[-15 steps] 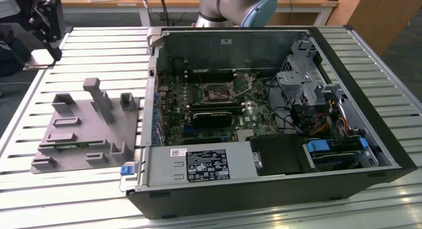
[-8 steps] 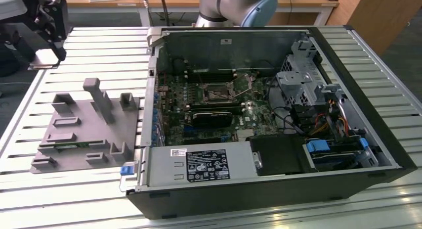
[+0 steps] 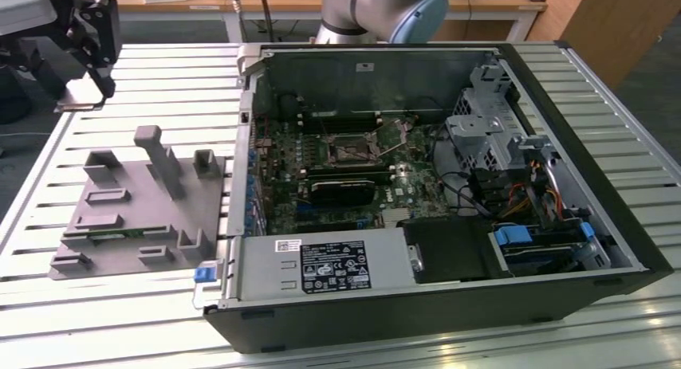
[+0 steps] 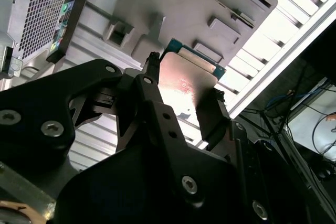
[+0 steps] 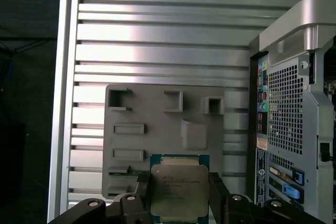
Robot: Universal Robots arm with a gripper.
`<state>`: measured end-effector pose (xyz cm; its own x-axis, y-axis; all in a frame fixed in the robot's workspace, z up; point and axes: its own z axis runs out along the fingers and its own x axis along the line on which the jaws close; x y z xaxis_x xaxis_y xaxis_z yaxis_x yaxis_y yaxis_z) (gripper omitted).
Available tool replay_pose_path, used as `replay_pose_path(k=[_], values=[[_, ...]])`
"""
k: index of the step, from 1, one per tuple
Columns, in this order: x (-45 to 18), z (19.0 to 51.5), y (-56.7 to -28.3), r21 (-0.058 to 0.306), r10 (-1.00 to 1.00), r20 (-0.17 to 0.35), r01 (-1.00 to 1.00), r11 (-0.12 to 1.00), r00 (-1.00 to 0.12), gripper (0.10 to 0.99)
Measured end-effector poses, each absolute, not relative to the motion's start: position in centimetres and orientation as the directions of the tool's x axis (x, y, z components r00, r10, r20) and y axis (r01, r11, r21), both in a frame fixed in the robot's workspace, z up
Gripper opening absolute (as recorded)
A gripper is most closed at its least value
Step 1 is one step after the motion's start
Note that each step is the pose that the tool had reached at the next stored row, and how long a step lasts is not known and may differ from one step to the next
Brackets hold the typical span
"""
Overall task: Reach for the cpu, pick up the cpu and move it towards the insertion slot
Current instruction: 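Pick up the cpu and move it towards the insertion slot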
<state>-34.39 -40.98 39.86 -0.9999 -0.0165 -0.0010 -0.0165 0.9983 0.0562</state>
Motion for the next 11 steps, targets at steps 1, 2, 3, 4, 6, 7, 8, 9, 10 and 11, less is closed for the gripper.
replay_pose_path(k=[1,2,3,4,6,7,8,9,10,11], values=[[-34.3,39.9,-41.0,0.056,-0.016,-0.001,-0.017,0.998,-1.000,0.533],[-34.2,39.9,-41.0,0.056,-0.017,-0.001,-0.017,0.998,-1.000,0.533],[-34.1,39.9,-41.0,0.056,-0.017,-0.001,-0.017,0.998,-1.000,0.533],[-33.9,39.9,-41.0,0.056,-0.017,-0.001,-0.017,0.998,-1.000,0.533],[-33.6,39.9,-41.0,0.056,-0.017,-0.001,-0.017,0.998,-1.000,0.533],[-33.5,39.9,-41.0,0.056,-0.017,-0.001,-0.017,0.998,-1.000,0.533],[-33.4,39.9,-41.0,0.056,-0.017,-0.001,-0.017,0.998,-1.000,0.533],[-33.3,39.9,-41.0,0.056,-0.017,-0.001,-0.017,0.998,-1.000,0.533],[-33.1,39.9,-41.0,0.056,-0.017,-0.001,-0.017,0.998,-1.000,0.533],[-33.0,39.9,-41.0,0.056,-0.016,-0.001,-0.016,0.998,-1.000,0.533]])
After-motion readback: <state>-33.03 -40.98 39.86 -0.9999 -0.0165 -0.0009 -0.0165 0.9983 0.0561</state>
